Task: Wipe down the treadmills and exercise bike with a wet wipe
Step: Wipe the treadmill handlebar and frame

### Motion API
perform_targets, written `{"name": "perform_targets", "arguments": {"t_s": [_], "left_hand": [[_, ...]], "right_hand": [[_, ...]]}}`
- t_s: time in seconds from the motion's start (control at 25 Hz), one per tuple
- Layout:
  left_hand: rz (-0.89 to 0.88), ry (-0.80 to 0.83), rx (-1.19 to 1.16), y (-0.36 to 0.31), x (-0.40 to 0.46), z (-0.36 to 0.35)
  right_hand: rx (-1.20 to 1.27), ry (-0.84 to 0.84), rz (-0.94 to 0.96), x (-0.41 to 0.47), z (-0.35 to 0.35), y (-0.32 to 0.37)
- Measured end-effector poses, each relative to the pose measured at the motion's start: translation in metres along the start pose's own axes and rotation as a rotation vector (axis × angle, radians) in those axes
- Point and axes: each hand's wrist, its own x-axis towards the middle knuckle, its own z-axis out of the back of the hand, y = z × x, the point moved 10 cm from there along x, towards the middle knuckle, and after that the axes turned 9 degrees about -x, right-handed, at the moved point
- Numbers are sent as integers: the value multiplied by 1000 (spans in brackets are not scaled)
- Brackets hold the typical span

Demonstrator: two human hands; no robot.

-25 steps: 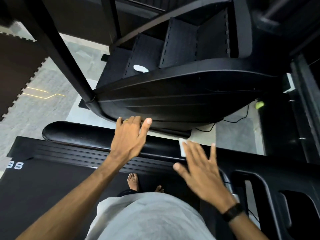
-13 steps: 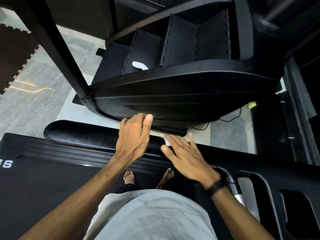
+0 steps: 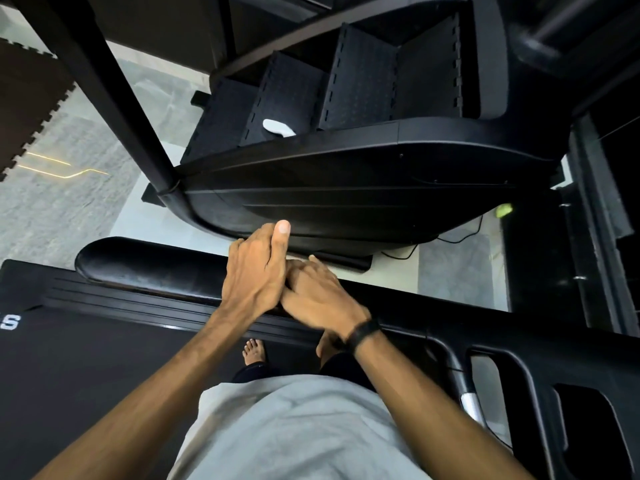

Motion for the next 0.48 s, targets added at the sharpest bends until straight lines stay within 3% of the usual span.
{"name": "perform_targets", "arguments": {"t_s": [0.16,0.36,0.48], "left_hand": [[22,81,-57,-2,1,-10],[-55,178,-23,-26,-4,-44],[-84,269,-35,-42,-6,-75]], "right_hand": [[-161,-219,89,-101,3,-24],[-324,-136,-343,-143,4,-138],[-236,-158,-357,-109,7,-107]]}}
